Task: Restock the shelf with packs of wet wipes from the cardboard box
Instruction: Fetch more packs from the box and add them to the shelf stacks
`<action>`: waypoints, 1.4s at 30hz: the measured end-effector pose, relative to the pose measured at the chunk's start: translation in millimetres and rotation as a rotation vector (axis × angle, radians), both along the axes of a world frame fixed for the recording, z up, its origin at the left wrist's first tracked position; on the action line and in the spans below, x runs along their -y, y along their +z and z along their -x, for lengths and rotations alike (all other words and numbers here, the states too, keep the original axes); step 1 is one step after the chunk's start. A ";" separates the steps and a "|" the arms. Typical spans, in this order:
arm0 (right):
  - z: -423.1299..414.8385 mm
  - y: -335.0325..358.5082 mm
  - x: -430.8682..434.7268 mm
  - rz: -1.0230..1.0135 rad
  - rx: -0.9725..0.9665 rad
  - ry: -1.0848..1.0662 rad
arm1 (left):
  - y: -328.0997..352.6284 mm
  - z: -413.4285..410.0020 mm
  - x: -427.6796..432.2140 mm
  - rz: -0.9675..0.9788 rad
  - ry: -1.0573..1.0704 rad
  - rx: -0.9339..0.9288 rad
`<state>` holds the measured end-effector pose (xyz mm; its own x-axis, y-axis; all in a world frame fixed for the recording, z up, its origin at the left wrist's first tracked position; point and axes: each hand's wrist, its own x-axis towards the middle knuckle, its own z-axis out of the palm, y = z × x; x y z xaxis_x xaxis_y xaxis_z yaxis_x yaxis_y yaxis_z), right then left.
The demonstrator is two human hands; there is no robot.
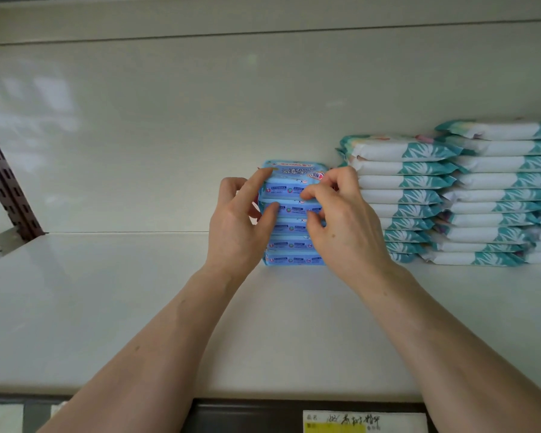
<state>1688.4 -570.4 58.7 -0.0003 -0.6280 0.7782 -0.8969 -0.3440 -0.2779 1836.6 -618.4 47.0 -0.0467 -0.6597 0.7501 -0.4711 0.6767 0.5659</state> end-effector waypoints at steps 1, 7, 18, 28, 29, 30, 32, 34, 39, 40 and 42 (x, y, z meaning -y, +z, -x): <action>0.1 0.0 0.1 0.001 -0.005 -0.002 | 0.5 -0.2 0.4 -0.009 0.005 -0.001; -3.4 -0.3 0.5 -0.044 -0.052 -0.042 | 2.8 5.0 -6.7 -0.065 0.081 0.034; -8.1 39.1 -54.6 -0.404 -0.251 -0.112 | 22.7 -5.7 -82.8 -0.238 0.245 0.441; 1.9 44.6 -163.4 -0.651 -0.253 -0.166 | 33.8 9.3 -177.9 -0.431 0.069 0.675; 2.7 43.4 -174.6 -0.673 -0.231 -0.176 | 33.6 13.5 -186.6 -0.429 0.036 0.695; 3.6 42.8 -184.9 -0.701 -0.213 -0.194 | 33.2 18.0 -195.0 -0.431 0.003 0.713; 5.4 43.3 -202.3 -0.771 -0.173 -0.265 | 33.5 27.3 -210.4 -0.441 -0.053 0.747; 6.2 44.7 -219.3 -0.853 -0.099 -0.366 | 33.2 35.2 -223.5 -0.456 -0.093 0.757; -5.5 29.5 -280.2 -0.821 0.075 -0.576 | 19.5 44.9 -265.0 -0.574 -0.182 0.679; -11.9 25.1 -293.7 -0.818 0.121 -0.606 | 14.1 44.2 -275.7 -0.590 -0.225 0.662; -25.6 16.7 -319.2 -0.820 0.223 -0.655 | 2.9 40.8 -297.3 -0.607 -0.313 0.617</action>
